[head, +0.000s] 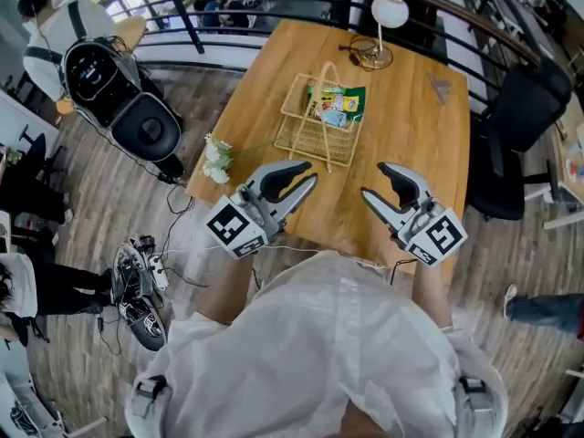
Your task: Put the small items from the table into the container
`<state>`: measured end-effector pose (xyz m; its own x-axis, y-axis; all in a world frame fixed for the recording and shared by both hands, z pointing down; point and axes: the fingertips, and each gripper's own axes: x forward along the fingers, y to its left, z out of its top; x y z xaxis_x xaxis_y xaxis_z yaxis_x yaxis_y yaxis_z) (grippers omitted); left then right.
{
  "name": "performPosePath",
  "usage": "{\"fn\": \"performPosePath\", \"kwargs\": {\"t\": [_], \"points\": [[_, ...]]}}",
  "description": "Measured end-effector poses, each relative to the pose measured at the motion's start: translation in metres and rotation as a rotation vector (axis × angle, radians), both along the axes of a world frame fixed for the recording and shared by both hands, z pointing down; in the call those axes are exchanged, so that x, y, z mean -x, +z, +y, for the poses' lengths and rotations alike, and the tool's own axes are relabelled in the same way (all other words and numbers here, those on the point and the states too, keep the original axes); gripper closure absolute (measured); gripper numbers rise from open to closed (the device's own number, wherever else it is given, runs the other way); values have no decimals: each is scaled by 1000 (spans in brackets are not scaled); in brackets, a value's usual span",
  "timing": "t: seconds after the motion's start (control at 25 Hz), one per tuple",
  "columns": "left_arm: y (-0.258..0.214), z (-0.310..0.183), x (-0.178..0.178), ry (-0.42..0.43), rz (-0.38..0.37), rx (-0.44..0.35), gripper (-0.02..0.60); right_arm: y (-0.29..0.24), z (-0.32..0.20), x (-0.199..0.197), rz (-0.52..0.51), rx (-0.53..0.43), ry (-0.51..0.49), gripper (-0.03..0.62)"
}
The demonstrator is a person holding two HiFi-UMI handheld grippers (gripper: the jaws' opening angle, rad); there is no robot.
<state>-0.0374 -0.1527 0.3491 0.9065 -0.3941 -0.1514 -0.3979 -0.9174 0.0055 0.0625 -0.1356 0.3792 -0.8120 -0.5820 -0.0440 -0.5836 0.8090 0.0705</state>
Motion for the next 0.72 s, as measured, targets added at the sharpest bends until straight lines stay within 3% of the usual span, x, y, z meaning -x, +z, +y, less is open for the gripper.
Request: {"fn": "performPosePath", "kwargs": {"t": [0.16, 0.36, 0.72], "points": [[2, 13, 1, 14, -3, 1, 535, -4, 8, 1, -12, -29, 10, 478], [8, 24, 0, 31, -6, 15, 569, -5, 17, 0, -14, -44, 17, 549], [14, 39, -2, 79, 5, 40, 575, -1, 29, 2, -15, -24, 15, 579]]}}
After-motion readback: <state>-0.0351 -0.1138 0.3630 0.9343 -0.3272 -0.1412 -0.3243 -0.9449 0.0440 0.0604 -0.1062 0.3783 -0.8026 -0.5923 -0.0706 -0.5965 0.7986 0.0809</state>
